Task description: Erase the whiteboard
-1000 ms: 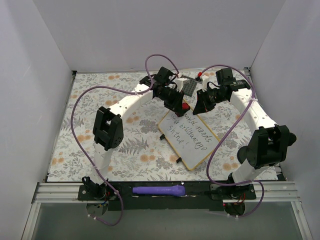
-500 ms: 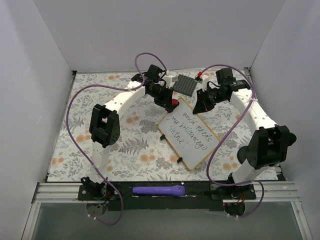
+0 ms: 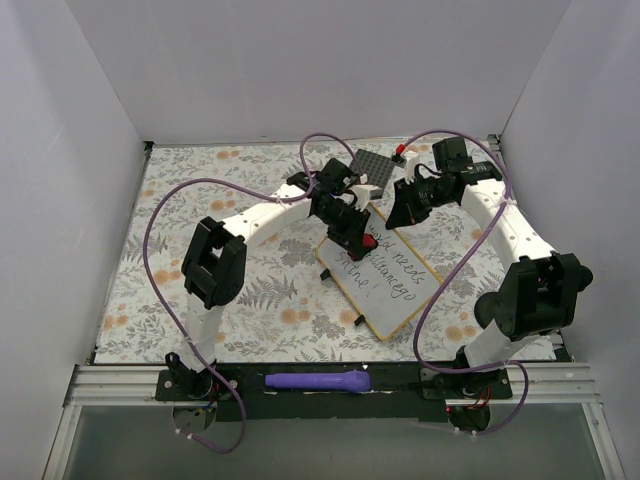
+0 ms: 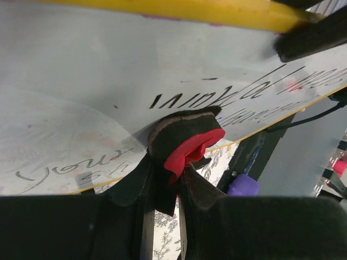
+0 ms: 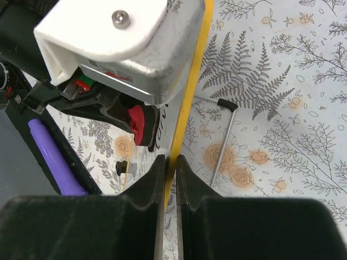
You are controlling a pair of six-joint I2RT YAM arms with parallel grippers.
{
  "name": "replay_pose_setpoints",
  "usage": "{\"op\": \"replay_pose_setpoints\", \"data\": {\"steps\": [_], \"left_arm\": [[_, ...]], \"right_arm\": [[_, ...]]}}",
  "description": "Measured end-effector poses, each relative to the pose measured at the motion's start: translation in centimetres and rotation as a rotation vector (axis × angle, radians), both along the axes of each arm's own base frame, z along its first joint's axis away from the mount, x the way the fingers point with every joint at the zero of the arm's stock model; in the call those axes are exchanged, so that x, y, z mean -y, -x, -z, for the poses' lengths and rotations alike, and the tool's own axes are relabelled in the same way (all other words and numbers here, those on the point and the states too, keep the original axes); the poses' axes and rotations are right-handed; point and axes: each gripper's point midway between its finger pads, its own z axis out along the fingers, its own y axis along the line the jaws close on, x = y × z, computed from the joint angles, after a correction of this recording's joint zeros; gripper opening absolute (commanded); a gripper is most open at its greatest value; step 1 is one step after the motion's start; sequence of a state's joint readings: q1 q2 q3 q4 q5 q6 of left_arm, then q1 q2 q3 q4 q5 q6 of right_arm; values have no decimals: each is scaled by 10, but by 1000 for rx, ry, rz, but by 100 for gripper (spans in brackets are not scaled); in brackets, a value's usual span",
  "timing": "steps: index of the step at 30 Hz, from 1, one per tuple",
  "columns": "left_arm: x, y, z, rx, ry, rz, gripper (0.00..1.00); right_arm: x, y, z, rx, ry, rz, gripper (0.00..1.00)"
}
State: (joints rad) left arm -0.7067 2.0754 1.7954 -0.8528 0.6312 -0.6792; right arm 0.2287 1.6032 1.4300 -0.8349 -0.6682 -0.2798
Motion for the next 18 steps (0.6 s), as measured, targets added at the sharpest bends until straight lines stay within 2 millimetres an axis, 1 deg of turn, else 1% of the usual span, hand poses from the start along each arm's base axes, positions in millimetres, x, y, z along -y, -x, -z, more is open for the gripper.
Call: {"op": "replay_pose_setpoints", "data": {"steps": [1,2,5,7,9,12,16,18], "left_arm": [[1,2,0,-13,3,-1,0],[0,1,0,-21,8,-7,0],[-6,-6,-1,-40,26,-32,0],[-11,-15,-3,-38,33,-55,0],[-16,-21,-5,-29,39,-72,0],[-21,-33,-14,4,57,-101,0],[-18,-37,-25,36,79,-114,0],[-17,-38,-26,39,84,-117,0]], "right_arm": [[0,0,0,0,0,0,11],[0,0,0,-1,0,1,21],[2,0,-1,-7,-6,4,31],[5,3,-2,-26,-13,9,32],[9,5,-4,-44,-21,15,36],[14,9,-10,-68,-32,25,40],[19,21,-13,-91,-33,12,40],[21,29,-17,-85,-32,-2,39]]}}
